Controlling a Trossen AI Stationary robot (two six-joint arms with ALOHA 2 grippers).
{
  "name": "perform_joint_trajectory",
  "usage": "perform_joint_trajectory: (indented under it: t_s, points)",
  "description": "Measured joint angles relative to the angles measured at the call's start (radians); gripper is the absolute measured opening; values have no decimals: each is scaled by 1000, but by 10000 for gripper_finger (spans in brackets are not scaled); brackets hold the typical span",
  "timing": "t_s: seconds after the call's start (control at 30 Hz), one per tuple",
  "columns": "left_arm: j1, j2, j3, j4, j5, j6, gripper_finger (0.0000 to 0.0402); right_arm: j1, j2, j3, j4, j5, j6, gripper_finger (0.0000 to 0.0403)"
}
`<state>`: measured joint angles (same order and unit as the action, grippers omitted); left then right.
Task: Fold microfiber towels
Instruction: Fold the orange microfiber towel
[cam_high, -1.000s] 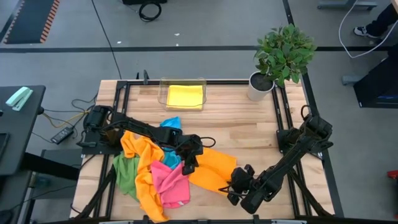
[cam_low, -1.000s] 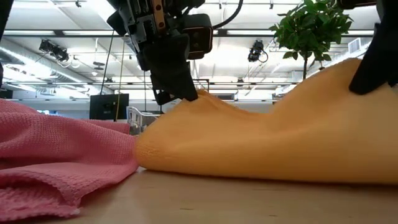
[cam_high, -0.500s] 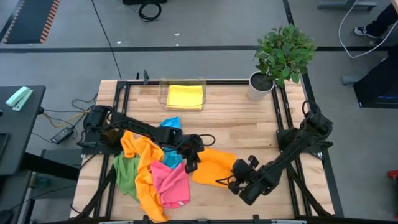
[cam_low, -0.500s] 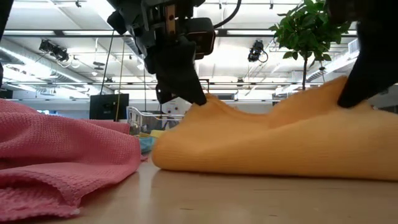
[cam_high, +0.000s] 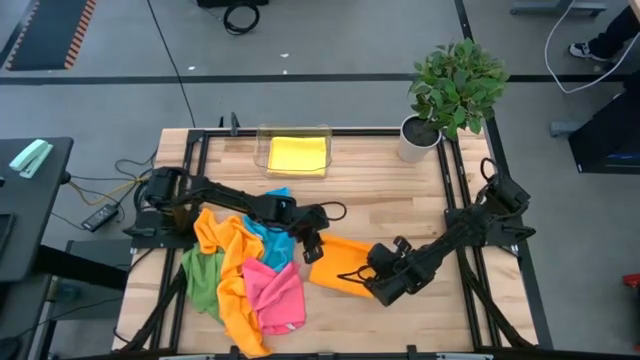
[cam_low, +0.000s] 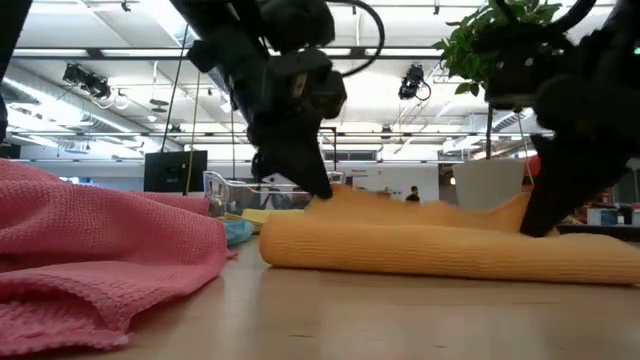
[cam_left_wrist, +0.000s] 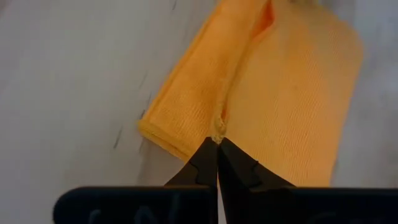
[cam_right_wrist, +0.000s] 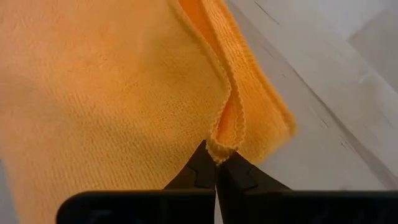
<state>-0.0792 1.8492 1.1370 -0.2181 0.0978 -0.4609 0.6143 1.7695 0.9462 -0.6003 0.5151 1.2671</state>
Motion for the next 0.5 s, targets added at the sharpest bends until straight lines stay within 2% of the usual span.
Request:
perform_joint_trajectory:
  t_s: [0.33, 0.5]
  points:
    - [10, 48, 0, 9, -8, -29, 27, -18, -2, -17, 4, 13, -60, 38]
    - [17, 48, 0, 9, -8, -54, 28, -19, -73, -15, -32, 33, -69, 79]
